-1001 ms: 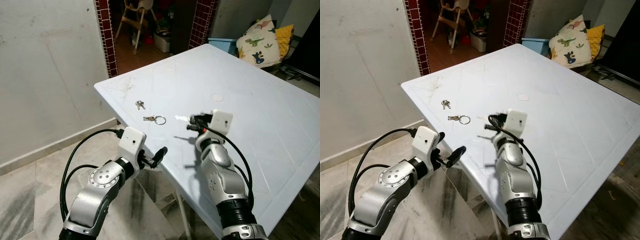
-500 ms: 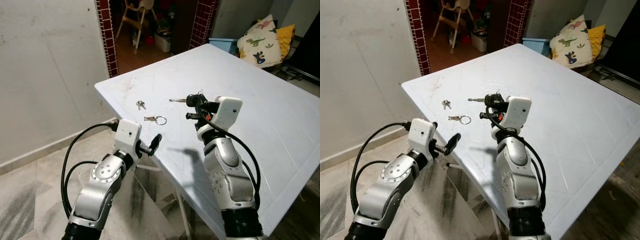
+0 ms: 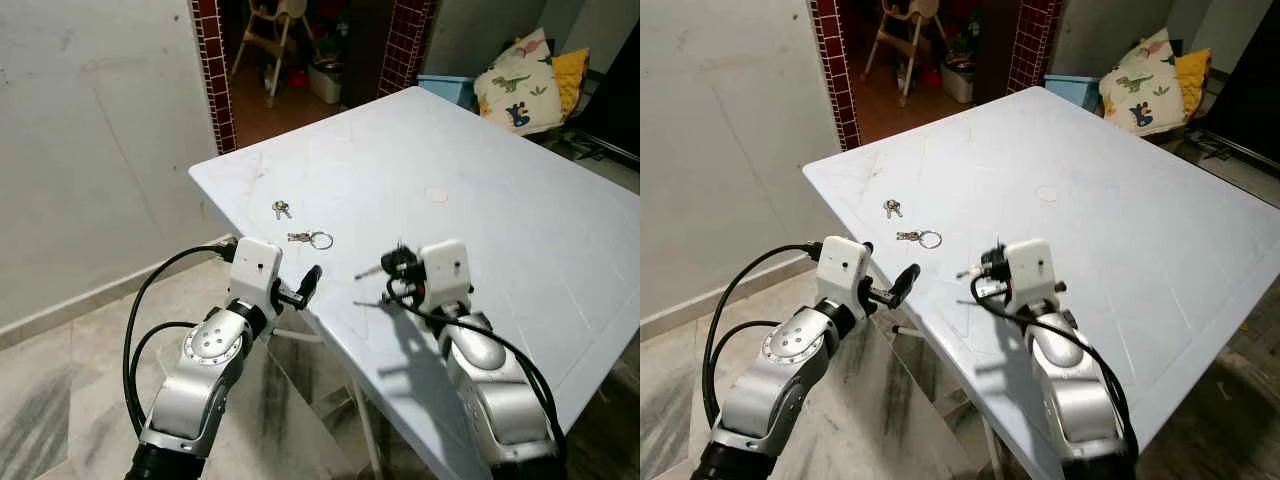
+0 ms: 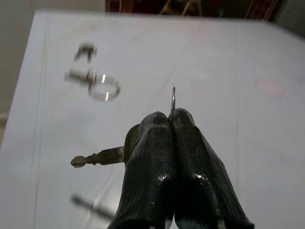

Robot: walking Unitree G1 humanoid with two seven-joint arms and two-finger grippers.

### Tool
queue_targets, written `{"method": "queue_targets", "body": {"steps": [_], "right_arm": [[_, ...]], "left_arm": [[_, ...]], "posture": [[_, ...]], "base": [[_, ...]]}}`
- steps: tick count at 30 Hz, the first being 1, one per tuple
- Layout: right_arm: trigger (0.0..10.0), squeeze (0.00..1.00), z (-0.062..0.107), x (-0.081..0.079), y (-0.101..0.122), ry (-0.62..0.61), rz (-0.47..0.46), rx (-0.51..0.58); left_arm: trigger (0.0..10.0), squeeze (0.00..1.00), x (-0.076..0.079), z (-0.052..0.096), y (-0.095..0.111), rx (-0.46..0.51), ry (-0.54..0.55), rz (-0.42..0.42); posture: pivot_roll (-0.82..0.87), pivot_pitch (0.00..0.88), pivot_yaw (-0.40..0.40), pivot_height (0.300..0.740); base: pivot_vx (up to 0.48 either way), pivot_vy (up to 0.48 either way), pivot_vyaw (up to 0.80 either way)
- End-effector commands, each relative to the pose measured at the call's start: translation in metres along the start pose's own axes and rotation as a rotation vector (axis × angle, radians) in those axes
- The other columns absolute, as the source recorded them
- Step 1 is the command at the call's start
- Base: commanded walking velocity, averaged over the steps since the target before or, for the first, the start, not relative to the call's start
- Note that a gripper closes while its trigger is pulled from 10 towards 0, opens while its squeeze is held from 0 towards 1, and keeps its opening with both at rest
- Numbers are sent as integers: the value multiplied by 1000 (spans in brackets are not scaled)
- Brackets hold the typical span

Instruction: Hang keys on a hook

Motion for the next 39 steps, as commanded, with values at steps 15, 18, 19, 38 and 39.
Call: {"method": "queue_targets", "body": {"steps": [15,18,19,38,39], "right_arm": [[10000,1000,5,-9,-14,62,-10,-108],[10000,1000,1,-10,-13,67,-10,-108],[10000,1000,1,-10,-13,66,-7,-107],[10000,0,14,-8,-22,42,-23,-138],[10000,0,14,-8,-22,43,-22,-139]], "left_arm": [[10000,0,6,1,-3,-18,-44,30],[10000,0,6,1,-3,-20,-43,33],[10000,0,6,2,-3,-20,-43,34],[10000,0,5,6,-6,-34,-54,42],[10000,0,5,6,-6,-34,-57,43]], "posture": [[71,43,-49,740],[75,48,-52,740],[76,49,-53,740],[71,58,-52,740],[71,58,-52,740]], "base": [[0,0,0],[0,0,0],[0,0,0],[0,0,0],[0,0,0]]}}
Point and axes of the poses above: a point about 5 cm out from each wrist's last joint towards the gripper, its own z axis pointing back from the gripper into the wrist, its own y axis along the axis of the wrist's last joint, x = y × z, the point moved 5 cm from there along -z, pointing out of the wrist towards the gripper, and after that the axes turned 2 degrees about -z, right-handed, at the moved point
